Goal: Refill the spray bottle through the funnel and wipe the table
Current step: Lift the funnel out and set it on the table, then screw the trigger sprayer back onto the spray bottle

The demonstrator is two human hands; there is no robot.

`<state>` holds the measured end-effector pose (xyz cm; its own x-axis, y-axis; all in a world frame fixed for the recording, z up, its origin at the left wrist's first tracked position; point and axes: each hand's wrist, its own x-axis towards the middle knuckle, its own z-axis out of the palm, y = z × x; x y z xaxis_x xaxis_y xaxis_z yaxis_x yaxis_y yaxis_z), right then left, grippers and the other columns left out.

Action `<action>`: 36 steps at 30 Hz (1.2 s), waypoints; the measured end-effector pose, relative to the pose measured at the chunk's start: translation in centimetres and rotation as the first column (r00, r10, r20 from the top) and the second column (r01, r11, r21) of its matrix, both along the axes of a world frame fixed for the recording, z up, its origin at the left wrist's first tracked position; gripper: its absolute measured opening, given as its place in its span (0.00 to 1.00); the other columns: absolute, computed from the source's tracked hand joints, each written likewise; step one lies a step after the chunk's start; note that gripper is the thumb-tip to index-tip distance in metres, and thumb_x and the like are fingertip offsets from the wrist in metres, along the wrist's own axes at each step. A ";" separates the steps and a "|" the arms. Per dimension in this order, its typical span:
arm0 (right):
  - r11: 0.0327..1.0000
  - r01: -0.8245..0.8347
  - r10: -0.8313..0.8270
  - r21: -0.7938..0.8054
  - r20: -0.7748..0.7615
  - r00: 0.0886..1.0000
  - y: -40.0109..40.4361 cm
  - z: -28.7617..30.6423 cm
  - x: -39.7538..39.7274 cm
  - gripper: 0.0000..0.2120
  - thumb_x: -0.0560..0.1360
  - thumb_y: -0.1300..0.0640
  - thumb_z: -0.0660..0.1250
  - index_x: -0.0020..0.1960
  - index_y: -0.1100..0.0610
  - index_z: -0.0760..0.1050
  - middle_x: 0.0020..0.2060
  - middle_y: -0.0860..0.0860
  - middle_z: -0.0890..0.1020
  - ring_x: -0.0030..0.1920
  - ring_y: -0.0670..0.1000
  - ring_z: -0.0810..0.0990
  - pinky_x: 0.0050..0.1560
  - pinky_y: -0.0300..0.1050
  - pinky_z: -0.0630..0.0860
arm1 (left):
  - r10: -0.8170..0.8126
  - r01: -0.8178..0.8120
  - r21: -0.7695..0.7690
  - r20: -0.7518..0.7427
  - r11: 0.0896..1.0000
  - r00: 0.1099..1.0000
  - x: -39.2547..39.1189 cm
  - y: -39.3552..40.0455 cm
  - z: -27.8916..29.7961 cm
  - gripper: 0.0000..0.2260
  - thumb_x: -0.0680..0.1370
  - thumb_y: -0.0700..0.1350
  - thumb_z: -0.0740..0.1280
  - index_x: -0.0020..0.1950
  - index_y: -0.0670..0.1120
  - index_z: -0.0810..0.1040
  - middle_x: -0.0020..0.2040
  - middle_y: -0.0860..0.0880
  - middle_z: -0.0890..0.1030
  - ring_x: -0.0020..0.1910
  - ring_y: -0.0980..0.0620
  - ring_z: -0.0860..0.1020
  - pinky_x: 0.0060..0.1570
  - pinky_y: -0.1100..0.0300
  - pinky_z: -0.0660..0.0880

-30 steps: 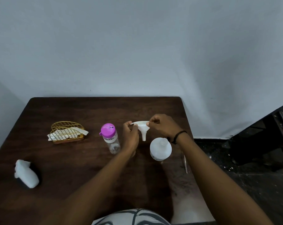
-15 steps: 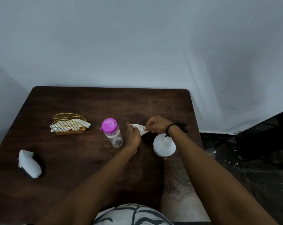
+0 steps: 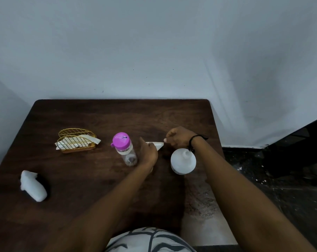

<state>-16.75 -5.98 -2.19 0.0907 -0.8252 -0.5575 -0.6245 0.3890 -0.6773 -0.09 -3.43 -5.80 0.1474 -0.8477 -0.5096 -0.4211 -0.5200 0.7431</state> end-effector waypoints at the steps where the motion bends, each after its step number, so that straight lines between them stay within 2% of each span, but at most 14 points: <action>1: 0.999 0.030 -0.030 -0.021 0.010 1.000 0.1 0.3 -0.4 0.14 0.76 0.50 0.72 0.54 0.59 0.81 0.47 0.53 0.84 0.44 0.48 0.82 0.47 0.45 0.79 | -0.009 0.009 0.000 0.019 1.000 1.000 -0.1 0.0 0.2 0.29 0.83 0.46 0.55 0.81 0.47 0.47 0.80 0.42 0.60 0.78 0.39 0.61 0.74 0.43 0.63; 3: 0.988 0.132 -0.128 -0.083 0.045 0.991 0.6 0.7 -1.5 0.13 0.76 0.51 0.71 0.55 0.59 0.80 0.49 0.52 0.84 0.47 0.50 0.84 0.50 0.46 0.80 | -0.032 0.032 0.009 0.043 0.999 0.999 -0.4 0.2 0.6 0.30 0.83 0.48 0.56 0.81 0.47 0.46 0.80 0.41 0.59 0.78 0.39 0.60 0.74 0.42 0.63; 5: 0.953 0.243 -0.237 -0.180 0.052 0.970 1.3 0.8 -2.9 0.11 0.75 0.51 0.72 0.52 0.58 0.80 0.46 0.53 0.85 0.46 0.52 0.85 0.48 0.47 0.80 | -0.066 0.066 0.006 0.058 0.998 0.996 -0.7 0.4 1.0 0.30 0.83 0.49 0.57 0.81 0.47 0.46 0.81 0.41 0.55 0.80 0.40 0.54 0.76 0.43 0.58; 8: 0.877 0.345 -0.387 -0.335 -0.068 0.919 2.9 -0.1 -5.3 0.06 0.74 0.52 0.72 0.44 0.54 0.80 0.41 0.50 0.84 0.43 0.52 0.82 0.44 0.44 0.75 | -0.105 0.113 -0.061 0.124 0.992 0.987 -1.1 1.1 1.8 0.30 0.82 0.50 0.59 0.81 0.46 0.51 0.82 0.41 0.51 0.81 0.41 0.50 0.78 0.43 0.53; 10: 0.822 0.425 -0.505 -0.380 -0.141 0.851 4.2 -1.1 -6.5 0.05 0.74 0.53 0.72 0.45 0.54 0.79 0.45 0.51 0.83 0.46 0.51 0.79 0.47 0.41 0.72 | -0.105 0.129 -0.182 0.136 0.975 0.985 -1.3 1.5 2.3 0.26 0.81 0.49 0.62 0.77 0.45 0.61 0.79 0.43 0.60 0.78 0.42 0.58 0.76 0.44 0.59; 12: 0.779 0.484 -0.582 -0.398 -0.174 0.794 5.6 -2.2 -7.4 0.06 0.74 0.55 0.71 0.49 0.56 0.79 0.48 0.53 0.82 0.49 0.54 0.79 0.48 0.40 0.70 | -0.133 0.159 -0.317 0.102 0.935 0.986 -1.6 2.0 2.6 0.18 0.80 0.45 0.65 0.70 0.46 0.71 0.72 0.46 0.71 0.70 0.44 0.70 0.70 0.47 0.68; 14: 0.769 0.485 -0.601 -0.417 -0.213 0.770 6.8 -3.3 -7.9 0.07 0.73 0.58 0.71 0.49 0.60 0.79 0.48 0.57 0.82 0.50 0.58 0.80 0.47 0.41 0.71 | -0.219 0.233 -0.423 0.082 0.876 0.972 -1.8 2.6 3.0 0.12 0.78 0.40 0.66 0.61 0.47 0.78 0.62 0.49 0.78 0.61 0.48 0.76 0.63 0.51 0.73; 16: 0.784 0.457 -0.587 -0.420 -0.265 0.765 7.7 -4.1 -7.9 0.07 0.73 0.60 0.71 0.49 0.62 0.78 0.50 0.61 0.81 0.52 0.61 0.79 0.48 0.45 0.74 | -0.281 0.324 -0.530 0.163 0.784 0.946 -1.8 3.2 3.1 0.10 0.76 0.38 0.67 0.55 0.47 0.80 0.57 0.52 0.80 0.57 0.52 0.75 0.57 0.57 0.72; 19: 0.811 0.423 -0.554 -0.404 -0.299 0.777 8.5 -4.7 -7.7 0.12 0.73 0.58 0.72 0.54 0.60 0.76 0.55 0.63 0.77 0.58 0.62 0.75 0.56 0.49 0.75 | -0.313 0.407 -0.595 0.260 0.693 0.914 -2.2 3.7 2.9 0.10 0.75 0.38 0.68 0.54 0.48 0.80 0.57 0.54 0.80 0.56 0.56 0.72 0.55 0.63 0.67; 22: 0.842 0.348 -0.500 -0.412 -0.352 0.791 8.6 -4.9 -7.4 0.14 0.74 0.55 0.71 0.56 0.60 0.76 0.55 0.62 0.77 0.58 0.62 0.75 0.57 0.49 0.75 | -0.372 0.462 -0.593 0.277 0.659 0.886 -2.4 3.9 2.6 0.10 0.74 0.38 0.67 0.54 0.47 0.80 0.57 0.53 0.80 0.56 0.55 0.73 0.53 0.68 0.64; 27: 0.856 0.291 -0.474 -0.427 -0.424 0.772 8.5 -4.9 -6.8 0.14 0.75 0.54 0.70 0.56 0.60 0.76 0.55 0.60 0.80 0.55 0.60 0.78 0.54 0.52 0.77 | -0.437 0.519 -0.553 0.285 0.651 0.853 -2.0 4.2 2.1 0.10 0.73 0.36 0.67 0.52 0.45 0.81 0.54 0.52 0.81 0.55 0.52 0.76 0.58 0.64 0.65; 30: 0.845 0.311 -0.498 -0.434 -0.429 0.754 8.4 -5.2 -6.5 0.11 0.75 0.56 0.69 0.56 0.60 0.76 0.54 0.60 0.81 0.54 0.60 0.79 0.54 0.50 0.77 | -0.466 0.547 -0.546 0.294 0.635 0.835 -1.6 4.2 1.9 0.09 0.73 0.35 0.67 0.51 0.44 0.81 0.53 0.50 0.82 0.55 0.49 0.78 0.58 0.58 0.70; 34: 0.811 0.384 -0.552 -0.441 -0.362 0.751 8.3 -5.4 -6.5 0.11 0.75 0.57 0.69 0.55 0.62 0.77 0.53 0.60 0.81 0.53 0.60 0.79 0.53 0.48 0.77 | -0.494 0.562 -0.527 0.280 0.638 0.823 -0.9 4.1 1.7 0.09 0.74 0.37 0.67 0.53 0.45 0.80 0.53 0.51 0.81 0.55 0.52 0.77 0.58 0.56 0.74; 36: 0.772 0.434 -0.594 -0.464 -0.285 0.752 8.0 -4.9 -6.4 0.10 0.75 0.56 0.69 0.53 0.62 0.77 0.51 0.59 0.81 0.51 0.59 0.79 0.52 0.51 0.78 | -0.510 0.561 -0.538 0.259 0.629 0.820 -0.7 4.2 1.7 0.10 0.74 0.36 0.67 0.53 0.45 0.80 0.52 0.54 0.80 0.53 0.54 0.77 0.56 0.55 0.75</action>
<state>-23.20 2.02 -7.06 -0.5666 -0.8165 -0.1106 -0.6367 0.5190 -0.5703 -0.81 0.72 -4.07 -0.4111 -0.9076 0.0850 -0.5549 0.3232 0.7666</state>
